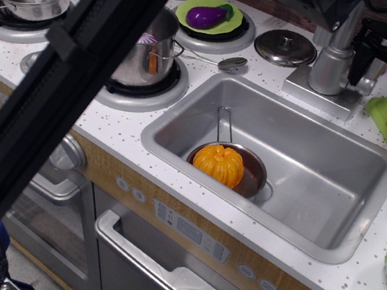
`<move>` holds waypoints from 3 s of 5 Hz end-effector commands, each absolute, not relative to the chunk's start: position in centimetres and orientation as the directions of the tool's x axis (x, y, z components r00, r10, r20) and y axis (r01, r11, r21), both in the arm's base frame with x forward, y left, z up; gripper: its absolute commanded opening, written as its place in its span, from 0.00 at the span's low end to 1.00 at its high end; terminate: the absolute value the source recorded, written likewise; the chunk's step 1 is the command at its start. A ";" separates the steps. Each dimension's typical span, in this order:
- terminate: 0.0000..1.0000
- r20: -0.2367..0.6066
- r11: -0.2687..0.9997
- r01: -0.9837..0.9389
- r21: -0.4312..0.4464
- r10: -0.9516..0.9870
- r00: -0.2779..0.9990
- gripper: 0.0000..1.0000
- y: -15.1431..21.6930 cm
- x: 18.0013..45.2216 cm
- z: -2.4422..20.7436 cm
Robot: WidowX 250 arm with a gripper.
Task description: Turn lever vertical to front
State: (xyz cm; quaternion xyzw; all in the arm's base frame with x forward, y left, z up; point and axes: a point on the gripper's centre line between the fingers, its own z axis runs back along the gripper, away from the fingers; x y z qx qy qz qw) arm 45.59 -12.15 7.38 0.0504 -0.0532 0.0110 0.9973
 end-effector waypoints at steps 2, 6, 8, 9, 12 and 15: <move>0.00 0.171 0.987 0.001 0.159 -0.028 0.985 1.00 -12.3 46.0 8.8; 0.00 0.438 0.967 -0.020 0.254 -0.097 0.894 1.00 -12.4 48.2 13.4; 0.00 0.494 0.962 -0.002 0.273 -0.139 0.859 1.00 -11.3 49.8 13.7; 0.00 0.504 0.953 -0.009 0.302 -0.151 0.851 1.00 -10.4 50.3 13.8; 0.00 0.550 0.953 -0.016 0.302 -0.161 0.819 1.00 -9.3 51.6 13.3; 0.00 0.548 0.967 -0.049 0.250 -0.100 0.830 0.00 -10.3 51.4 12.8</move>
